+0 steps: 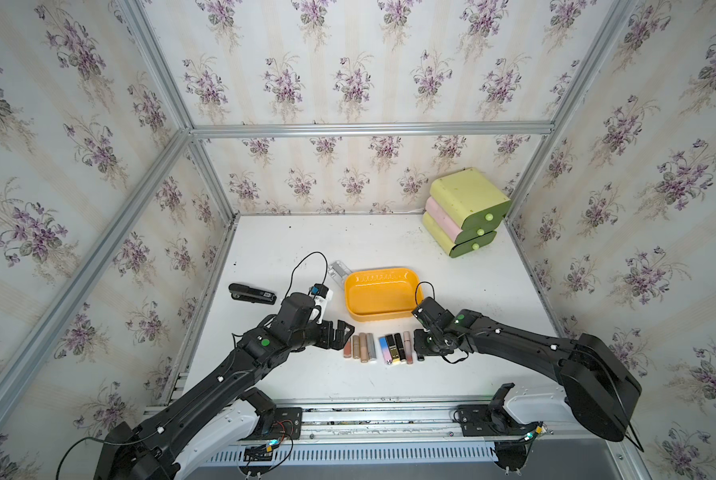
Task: Put the lipstick into the storage box
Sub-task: Pick up the lipstick at the center of the board.
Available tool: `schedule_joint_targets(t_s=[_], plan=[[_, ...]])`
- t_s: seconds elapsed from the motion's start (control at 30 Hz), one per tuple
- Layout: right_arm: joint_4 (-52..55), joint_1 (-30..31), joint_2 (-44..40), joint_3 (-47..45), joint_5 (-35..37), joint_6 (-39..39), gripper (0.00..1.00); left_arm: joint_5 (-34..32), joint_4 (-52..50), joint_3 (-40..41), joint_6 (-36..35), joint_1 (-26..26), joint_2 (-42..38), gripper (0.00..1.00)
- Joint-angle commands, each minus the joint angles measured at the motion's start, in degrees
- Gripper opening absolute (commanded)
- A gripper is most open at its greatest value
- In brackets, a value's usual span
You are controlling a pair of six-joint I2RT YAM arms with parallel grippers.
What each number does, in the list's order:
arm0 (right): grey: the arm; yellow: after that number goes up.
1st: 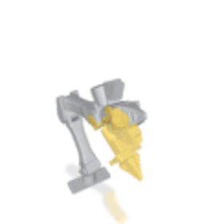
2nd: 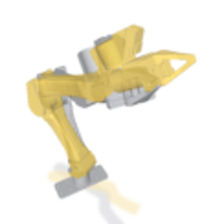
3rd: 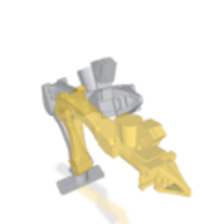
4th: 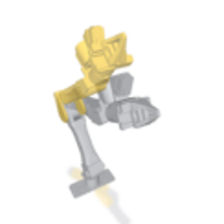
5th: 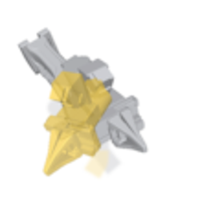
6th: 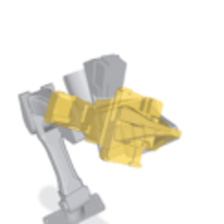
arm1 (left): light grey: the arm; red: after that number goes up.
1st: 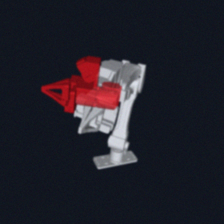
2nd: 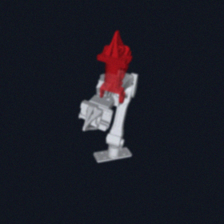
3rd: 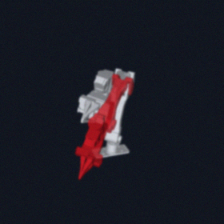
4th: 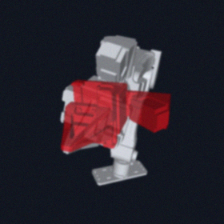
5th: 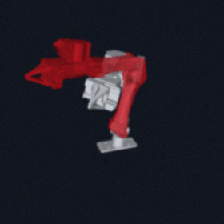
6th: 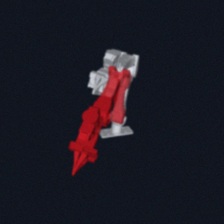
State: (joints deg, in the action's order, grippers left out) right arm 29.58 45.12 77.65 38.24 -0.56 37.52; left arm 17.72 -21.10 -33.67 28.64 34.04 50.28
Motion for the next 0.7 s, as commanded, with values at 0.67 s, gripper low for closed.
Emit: schedule_joint_targets(t_s=[0.67], plan=[[-1.87, 0.21, 3.25, -0.35, 1.85, -1.92, 0.15, -1.63, -0.34, -0.41, 0.27, -0.03, 0.19, 1.0]])
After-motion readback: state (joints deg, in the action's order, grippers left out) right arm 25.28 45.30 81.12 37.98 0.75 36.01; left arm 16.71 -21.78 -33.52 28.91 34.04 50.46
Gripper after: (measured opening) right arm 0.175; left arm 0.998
